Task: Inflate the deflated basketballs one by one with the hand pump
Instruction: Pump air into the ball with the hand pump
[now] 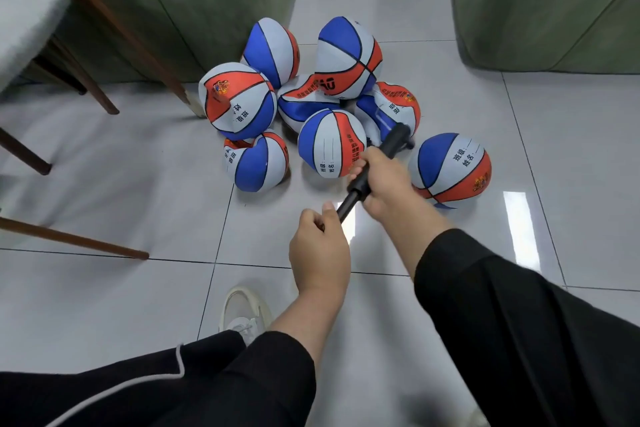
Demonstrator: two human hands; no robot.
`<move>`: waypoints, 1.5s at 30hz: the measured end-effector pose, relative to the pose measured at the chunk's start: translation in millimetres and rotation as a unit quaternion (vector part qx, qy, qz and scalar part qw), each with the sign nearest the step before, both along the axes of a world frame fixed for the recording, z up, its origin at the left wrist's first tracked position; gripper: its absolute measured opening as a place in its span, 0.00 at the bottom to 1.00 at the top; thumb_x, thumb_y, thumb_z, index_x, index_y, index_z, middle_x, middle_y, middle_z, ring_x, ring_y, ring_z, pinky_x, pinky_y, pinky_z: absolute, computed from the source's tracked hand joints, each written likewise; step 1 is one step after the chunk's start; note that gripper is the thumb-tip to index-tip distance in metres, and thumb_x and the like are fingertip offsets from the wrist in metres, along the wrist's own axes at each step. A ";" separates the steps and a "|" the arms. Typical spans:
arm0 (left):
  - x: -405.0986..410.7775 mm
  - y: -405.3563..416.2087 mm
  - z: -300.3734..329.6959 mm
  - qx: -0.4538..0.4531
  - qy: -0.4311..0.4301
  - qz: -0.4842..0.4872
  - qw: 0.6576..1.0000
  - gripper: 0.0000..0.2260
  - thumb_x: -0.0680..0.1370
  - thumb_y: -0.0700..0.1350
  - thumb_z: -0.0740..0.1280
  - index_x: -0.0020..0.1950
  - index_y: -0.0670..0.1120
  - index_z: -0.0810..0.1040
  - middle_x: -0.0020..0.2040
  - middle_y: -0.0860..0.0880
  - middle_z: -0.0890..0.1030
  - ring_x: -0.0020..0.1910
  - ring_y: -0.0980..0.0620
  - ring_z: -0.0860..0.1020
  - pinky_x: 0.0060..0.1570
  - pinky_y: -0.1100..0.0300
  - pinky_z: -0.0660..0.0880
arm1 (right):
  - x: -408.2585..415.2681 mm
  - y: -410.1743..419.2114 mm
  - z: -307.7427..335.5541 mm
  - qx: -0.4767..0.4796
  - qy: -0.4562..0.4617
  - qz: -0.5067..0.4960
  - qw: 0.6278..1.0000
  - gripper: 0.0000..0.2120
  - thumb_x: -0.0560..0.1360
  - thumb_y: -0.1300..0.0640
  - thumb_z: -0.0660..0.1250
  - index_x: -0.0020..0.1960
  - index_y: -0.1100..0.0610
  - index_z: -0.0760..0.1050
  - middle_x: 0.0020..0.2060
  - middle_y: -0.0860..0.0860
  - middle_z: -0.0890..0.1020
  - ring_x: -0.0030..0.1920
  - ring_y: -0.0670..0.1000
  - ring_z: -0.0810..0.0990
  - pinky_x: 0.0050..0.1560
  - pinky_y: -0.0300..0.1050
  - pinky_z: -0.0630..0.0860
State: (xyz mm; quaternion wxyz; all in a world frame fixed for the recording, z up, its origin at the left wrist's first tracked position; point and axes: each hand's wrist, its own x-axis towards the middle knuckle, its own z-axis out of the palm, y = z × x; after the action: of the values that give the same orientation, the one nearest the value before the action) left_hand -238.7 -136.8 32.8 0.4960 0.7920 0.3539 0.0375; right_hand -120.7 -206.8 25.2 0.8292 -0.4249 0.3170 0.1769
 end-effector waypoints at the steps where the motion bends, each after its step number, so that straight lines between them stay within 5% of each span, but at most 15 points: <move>1: -5.3 -0.7 1.0 0.002 -0.007 -0.008 1.000 0.21 0.86 0.55 0.59 0.38 0.45 0.64 0.31 0.50 0.70 0.32 0.50 0.68 0.33 0.54 0.64 | 5.7 -8.4 1.6 -0.007 0.005 -0.007 1.000 0.05 0.79 0.65 0.64 0.47 0.59 0.69 0.28 0.51 0.72 0.26 0.48 0.70 0.27 0.42 0.73; 9: -0.2 -1.7 -4.6 0.010 0.008 0.023 1.000 0.21 0.86 0.55 0.57 0.38 0.43 0.67 0.33 0.48 0.73 0.35 0.47 0.71 0.36 0.51 0.65 | -17.3 7.9 -13.3 0.013 0.013 0.004 1.000 0.07 0.77 0.66 0.62 0.43 0.58 0.68 0.27 0.51 0.71 0.26 0.49 0.68 0.29 0.43 0.72; 15: 2.0 4.2 -18.1 0.014 0.035 0.027 0.999 0.22 0.85 0.57 0.55 0.43 0.42 0.74 0.37 0.46 0.79 0.43 0.40 0.78 0.46 0.45 0.78 | -48.1 32.6 -22.7 -0.011 0.008 0.022 1.000 0.04 0.76 0.65 0.61 0.46 0.58 0.68 0.29 0.53 0.71 0.28 0.50 0.69 0.34 0.46 0.75; 20: 6.3 0.5 -9.2 -0.008 0.025 0.019 0.999 0.23 0.86 0.57 0.55 0.44 0.41 0.75 0.38 0.47 0.78 0.41 0.45 0.77 0.42 0.50 0.74 | -32.4 24.5 -14.3 -0.042 0.003 0.042 0.998 0.03 0.77 0.65 0.62 0.46 0.59 0.69 0.28 0.52 0.72 0.27 0.49 0.70 0.33 0.44 0.75; 25: -7.9 1.5 -3.1 0.014 -0.002 -0.016 1.000 0.22 0.86 0.55 0.58 0.37 0.44 0.64 0.31 0.49 0.71 0.33 0.48 0.68 0.35 0.52 0.64 | 9.5 -6.2 -3.0 -0.063 -0.002 0.009 0.998 0.06 0.78 0.66 0.63 0.44 0.59 0.69 0.27 0.51 0.72 0.25 0.48 0.70 0.29 0.42 0.74; 34: -0.8 0.7 -10.0 0.016 0.019 0.023 0.999 0.22 0.86 0.55 0.56 0.38 0.43 0.69 0.34 0.47 0.75 0.36 0.46 0.72 0.37 0.51 0.65 | -25.0 10.5 -20.6 -0.012 0.037 -0.013 0.999 0.08 0.78 0.66 0.62 0.42 0.58 0.69 0.28 0.52 0.70 0.25 0.49 0.69 0.29 0.43 0.73; 40: 7.1 -1.2 -12.4 -0.003 0.053 0.025 0.998 0.24 0.86 0.58 0.54 0.45 0.42 0.77 0.38 0.48 0.78 0.42 0.45 0.77 0.44 0.50 0.73 | -45.3 27.1 -21.9 0.002 0.032 0.011 0.999 0.09 0.77 0.66 0.61 0.40 0.58 0.67 0.28 0.52 0.71 0.28 0.49 0.69 0.42 0.49 0.74; 45: 17.3 -6.4 2.0 -0.010 0.028 0.012 0.999 0.23 0.86 0.59 0.55 0.42 0.44 0.74 0.37 0.49 0.78 0.41 0.46 0.76 0.43 0.51 0.73 | -14.4 12.5 -6.3 -0.006 0.020 0.026 0.999 0.05 0.77 0.66 0.63 0.42 0.59 0.70 0.27 0.51 0.72 0.27 0.49 0.70 0.33 0.44 0.73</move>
State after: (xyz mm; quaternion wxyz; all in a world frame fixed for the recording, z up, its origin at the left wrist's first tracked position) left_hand -221.4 -143.1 34.8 0.4935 0.7833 0.3776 0.0172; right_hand -135.1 -194.3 19.0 0.8150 -0.4346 0.3238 0.2050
